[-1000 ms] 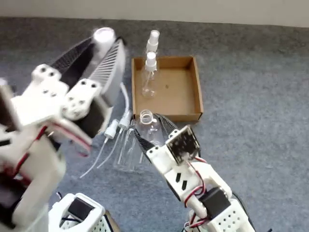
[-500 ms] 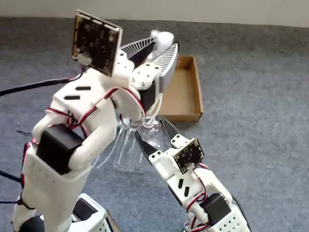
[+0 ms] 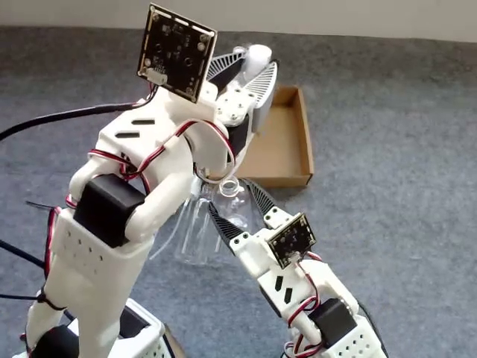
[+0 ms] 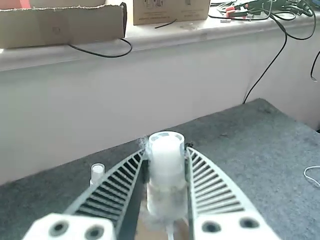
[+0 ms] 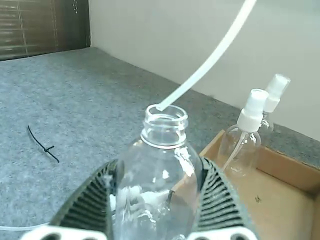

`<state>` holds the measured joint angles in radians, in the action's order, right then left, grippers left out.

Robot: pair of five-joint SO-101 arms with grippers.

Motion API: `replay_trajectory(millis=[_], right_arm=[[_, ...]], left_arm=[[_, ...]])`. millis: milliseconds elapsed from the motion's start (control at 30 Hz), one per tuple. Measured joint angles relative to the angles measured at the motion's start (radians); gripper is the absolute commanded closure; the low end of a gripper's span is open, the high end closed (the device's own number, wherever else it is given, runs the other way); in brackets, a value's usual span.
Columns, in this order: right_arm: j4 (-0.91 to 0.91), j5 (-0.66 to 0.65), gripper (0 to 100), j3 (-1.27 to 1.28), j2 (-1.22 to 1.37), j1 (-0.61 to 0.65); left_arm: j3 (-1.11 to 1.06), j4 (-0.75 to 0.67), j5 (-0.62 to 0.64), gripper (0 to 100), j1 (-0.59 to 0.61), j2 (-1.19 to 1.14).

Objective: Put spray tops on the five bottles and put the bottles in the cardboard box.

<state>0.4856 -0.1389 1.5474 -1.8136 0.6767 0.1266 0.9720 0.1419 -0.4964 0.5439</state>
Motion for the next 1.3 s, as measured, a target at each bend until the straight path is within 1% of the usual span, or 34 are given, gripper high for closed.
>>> replay_trajectory(millis=[167,300,433,500,633,733,833,967,1100,1133,1300], right_arm=[[0.0,0.0,99.5,0.0,0.0,0.0],[0.0,0.002,99.5,0.0,0.0,0.0],[0.002,0.002,99.5,0.002,0.0,0.002],[0.002,0.002,99.5,0.002,0.0,0.003],[0.002,0.0,99.5,0.0,0.0,0.006],[0.002,0.0,99.5,0.0,0.0,0.006],[0.002,0.0,99.5,0.002,0.0,0.006],[0.002,0.0,99.5,0.0,0.0,0.006],[0.002,0.0,99.5,0.0,0.0,0.006],[0.002,0.0,99.5,0.0,0.0,0.006],[0.002,0.0,99.5,0.0,0.0,0.005]], left_arm=[[-0.052,0.0,0.0,99,0.003,0.002],[-0.17,0.0,-0.005,99,0.0,0.012],[-0.31,-0.002,-0.009,99,0.006,0.118],[-0.388,0.002,-0.051,99,0.006,0.199],[-0.546,0.04,-0.19,99,0.0,0.364],[-0.667,0.044,-0.235,99,-0.002,0.457],[-0.753,0.044,-0.249,99,-0.003,0.511],[-0.778,0.046,-0.249,98,-0.003,0.549],[-0.781,0.048,-0.249,87,-0.003,0.554],[-0.781,0.049,-0.249,86,0.002,0.554],[-0.781,0.051,-0.249,87,0.049,0.555]])
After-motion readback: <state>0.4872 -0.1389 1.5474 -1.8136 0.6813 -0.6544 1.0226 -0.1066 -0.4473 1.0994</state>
